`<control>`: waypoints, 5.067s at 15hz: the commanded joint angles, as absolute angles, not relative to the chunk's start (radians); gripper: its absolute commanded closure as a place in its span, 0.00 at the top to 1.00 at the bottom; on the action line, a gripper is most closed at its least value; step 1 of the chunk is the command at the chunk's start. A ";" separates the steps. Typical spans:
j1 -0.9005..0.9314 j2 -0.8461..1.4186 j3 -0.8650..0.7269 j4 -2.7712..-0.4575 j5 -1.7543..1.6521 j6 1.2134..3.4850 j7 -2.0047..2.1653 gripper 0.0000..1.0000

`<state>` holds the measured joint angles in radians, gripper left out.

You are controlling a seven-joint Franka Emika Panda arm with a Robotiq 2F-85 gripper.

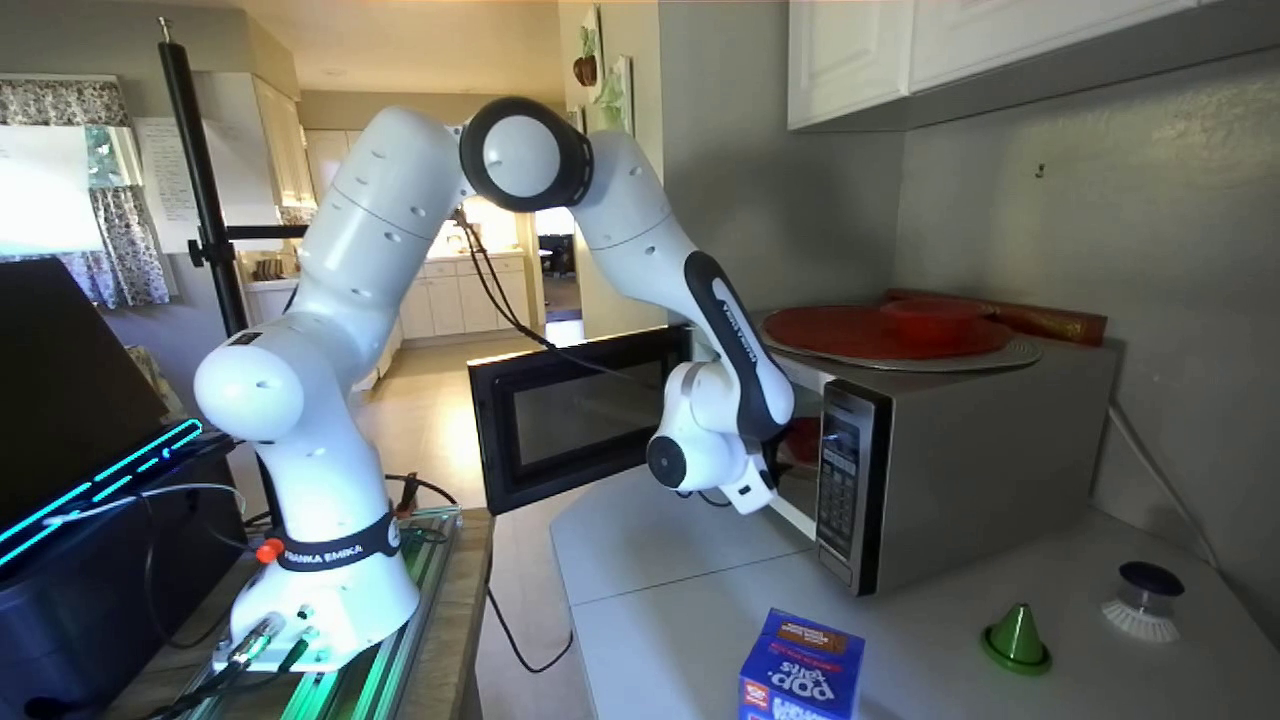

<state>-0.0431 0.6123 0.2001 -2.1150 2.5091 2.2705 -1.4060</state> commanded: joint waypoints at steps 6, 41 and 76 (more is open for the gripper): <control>0.085 0.475 0.032 -2.284 2.393 2.159 -1.289 1.00; -0.087 -0.564 -0.069 -2.745 1.075 2.084 -0.660 1.00; 0.087 -1.108 0.279 -2.742 0.721 1.908 -0.935 0.22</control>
<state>0.0874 -1.1088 0.2794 -2.7419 0.7214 1.9078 -0.9352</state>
